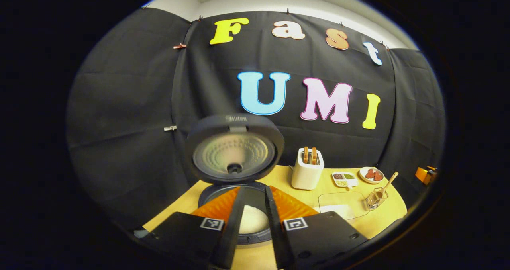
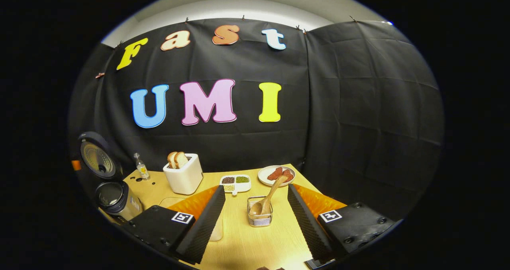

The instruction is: Close the left gripper, press the button to open the rice cooker; take a wooden spoon from the chopstick holder with the right hand, scoop a spoonful of rice and pour it into the rice cooker, then put the wooden spoon back into the chopstick holder.

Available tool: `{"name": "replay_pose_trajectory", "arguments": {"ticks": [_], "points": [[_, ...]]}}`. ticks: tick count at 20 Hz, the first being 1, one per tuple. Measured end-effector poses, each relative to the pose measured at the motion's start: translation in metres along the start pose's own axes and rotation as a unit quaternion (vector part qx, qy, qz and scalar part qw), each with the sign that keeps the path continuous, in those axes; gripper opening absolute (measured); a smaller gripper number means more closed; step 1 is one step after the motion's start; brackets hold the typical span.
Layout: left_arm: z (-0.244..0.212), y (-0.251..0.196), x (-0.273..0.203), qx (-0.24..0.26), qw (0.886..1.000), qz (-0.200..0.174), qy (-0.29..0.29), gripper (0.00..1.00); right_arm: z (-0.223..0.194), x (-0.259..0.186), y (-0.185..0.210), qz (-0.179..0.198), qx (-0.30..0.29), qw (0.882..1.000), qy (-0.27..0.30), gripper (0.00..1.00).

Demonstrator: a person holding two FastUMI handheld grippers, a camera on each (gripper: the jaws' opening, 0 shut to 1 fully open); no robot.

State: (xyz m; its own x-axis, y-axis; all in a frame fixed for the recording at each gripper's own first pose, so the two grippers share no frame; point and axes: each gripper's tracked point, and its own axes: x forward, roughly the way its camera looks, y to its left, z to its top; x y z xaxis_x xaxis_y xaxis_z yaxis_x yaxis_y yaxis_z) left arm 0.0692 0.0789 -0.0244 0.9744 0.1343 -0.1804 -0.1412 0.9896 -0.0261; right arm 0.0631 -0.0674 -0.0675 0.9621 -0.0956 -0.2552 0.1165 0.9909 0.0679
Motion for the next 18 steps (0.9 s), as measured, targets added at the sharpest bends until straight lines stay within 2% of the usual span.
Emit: {"name": "replay_pose_trajectory", "arguments": {"ticks": [1, 2, 3, 4, 5, 6, 7, 8, 11, 14, 18], "points": [[-0.002, -0.001, 0.0, -0.004, 1.0, 0.007, 0.0, 0.5, -0.001, 0.01, -0.003, 0.002, 0.013, 1.0, 0.002, 0.99], [-0.003, -0.003, -0.003, -0.003, 1.0, 0.012, -0.001, 0.44, -0.003, 0.021, -0.006, 0.002, 0.021, 1.0, 0.006, 0.98], [-0.004, -0.008, -0.007, -0.001, 1.0, 0.014, -0.002, 0.61, -0.007, 0.031, -0.009, 0.001, 0.025, 1.0, 0.012, 0.98], [-0.004, -0.013, -0.011, 0.002, 1.0, 0.016, -0.003, 0.6, -0.012, 0.042, -0.014, 0.001, 0.029, 0.999, 0.019, 0.98], [-0.005, -0.018, -0.013, 0.004, 1.0, 0.018, -0.003, 0.71, -0.015, 0.053, -0.019, -0.001, 0.035, 0.999, 0.027, 0.98], [-0.005, -0.021, -0.015, 0.006, 1.0, 0.024, -0.002, 0.78, -0.02, 0.063, -0.025, -0.004, 0.042, 0.998, 0.037, 0.98], [-0.009, -0.025, -0.015, 0.008, 0.999, 0.031, 0.003, 0.88, -0.024, 0.073, -0.03, -0.008, 0.049, 0.998, 0.045, 0.98], [-0.011, -0.029, -0.017, 0.007, 0.999, 0.036, 0.009, 0.93, -0.028, 0.082, -0.037, -0.013, 0.059, 0.997, 0.05, 0.98], [-0.017, -0.042, -0.012, -0.009, 0.998, 0.056, 0.017, 0.95, -0.042, 0.109, -0.045, -0.013, 0.086, 0.993, 0.075, 0.98], [-0.031, -0.059, -0.009, -0.023, 0.997, 0.067, 0.038, 0.96, -0.061, 0.14, -0.056, -0.017, 0.086, 0.991, 0.1, 0.98], [-0.046, -0.077, -0.007, -0.009, 0.994, 0.083, 0.066, 0.95, -0.09, 0.176, -0.065, -0.017, 0.101, 0.985, 0.141, 0.99]]}}
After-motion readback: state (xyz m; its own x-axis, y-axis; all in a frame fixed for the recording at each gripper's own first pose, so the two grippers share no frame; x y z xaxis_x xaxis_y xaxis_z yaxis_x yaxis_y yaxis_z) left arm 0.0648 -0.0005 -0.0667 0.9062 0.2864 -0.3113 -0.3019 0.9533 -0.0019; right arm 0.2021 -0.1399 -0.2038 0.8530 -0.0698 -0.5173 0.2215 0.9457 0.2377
